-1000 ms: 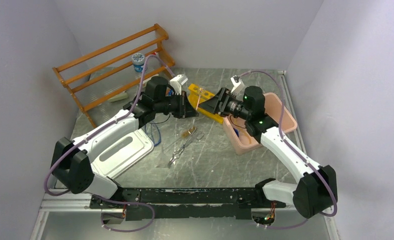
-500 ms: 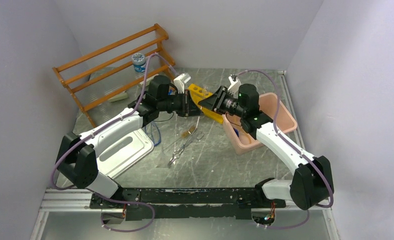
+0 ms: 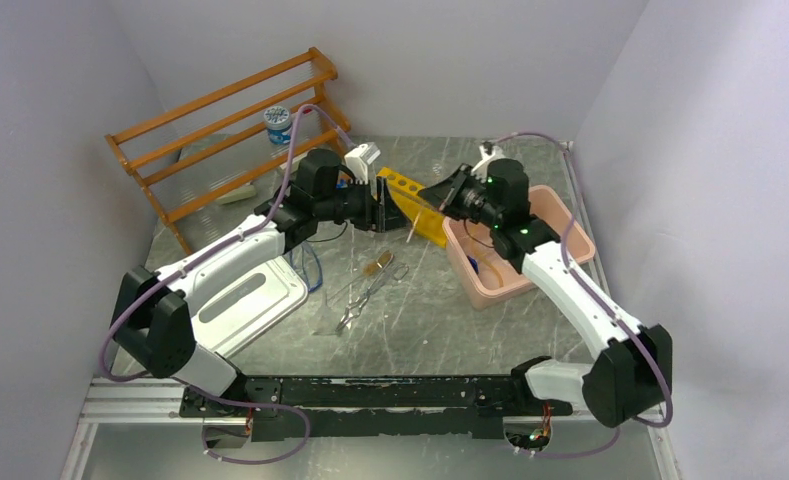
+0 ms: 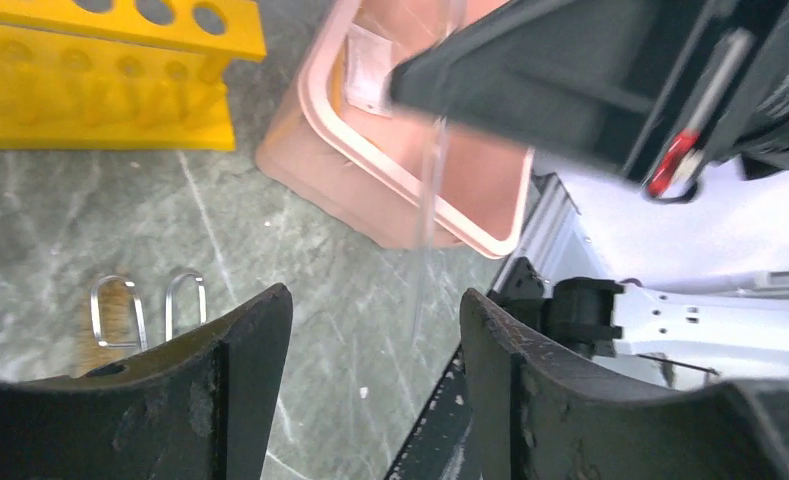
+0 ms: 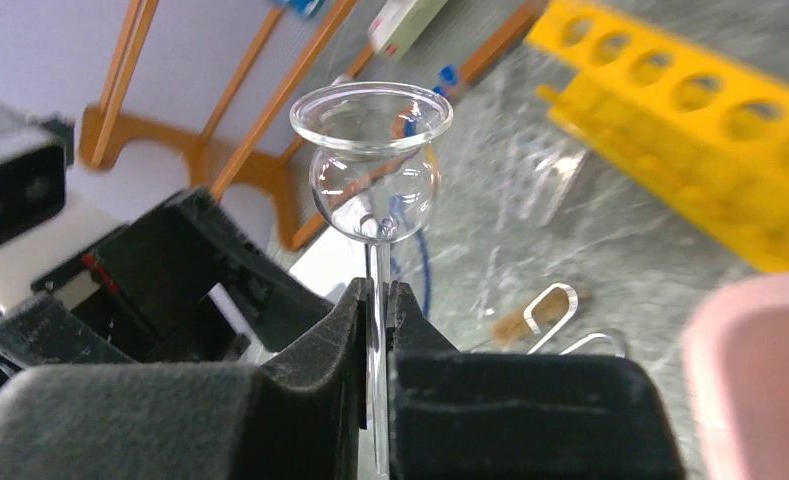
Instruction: Organize the chemistry lab equipment
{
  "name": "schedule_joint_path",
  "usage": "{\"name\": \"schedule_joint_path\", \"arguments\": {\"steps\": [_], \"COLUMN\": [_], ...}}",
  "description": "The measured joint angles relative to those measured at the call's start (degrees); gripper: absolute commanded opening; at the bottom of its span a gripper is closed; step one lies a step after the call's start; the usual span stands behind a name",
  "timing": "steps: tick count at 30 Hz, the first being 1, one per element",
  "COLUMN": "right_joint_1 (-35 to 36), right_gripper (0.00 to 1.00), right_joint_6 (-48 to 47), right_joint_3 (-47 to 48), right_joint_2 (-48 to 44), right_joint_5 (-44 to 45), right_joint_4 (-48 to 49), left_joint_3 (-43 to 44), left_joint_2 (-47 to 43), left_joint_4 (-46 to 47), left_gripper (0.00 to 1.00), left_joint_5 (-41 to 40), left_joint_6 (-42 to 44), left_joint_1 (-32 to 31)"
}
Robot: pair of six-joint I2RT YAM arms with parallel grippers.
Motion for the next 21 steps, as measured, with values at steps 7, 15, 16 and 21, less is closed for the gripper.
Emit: {"name": "schedule_joint_path", "arguments": {"steps": [7, 15, 16, 21], "right_joint_1": [-14.12, -22.77, -22.8, -24.22], "right_gripper": [0.0, 0.0, 0.0, 0.0], "right_joint_6": [-2.36, -2.23, -1.88, -0.48], "right_joint_3": [3.98, 3.63, 3.1, 0.76], "right_joint_2": [-6.93, -4.59, -4.02, 0.48], "right_joint_5": [12.0, 23.39, 24.37, 27.23], "right_joint_4": [-12.48, -24.61, -25.4, -26.16], "left_joint_3": [1.05, 2.6, 2.6, 2.6], "left_joint_2": [-3.06, -3.3, -3.3, -3.26], "left_joint_4": [-4.55, -8.26, -8.66, -10.21], "left_gripper": [0.65, 0.62, 0.63, 0.63], "left_joint_5": [-7.67, -12.66, -13.2, -15.93], "left_joint_6": [6.08, 10.19, 10.4, 11.28], "left_joint_1": [0.0, 0.0, 0.0, 0.0]}}
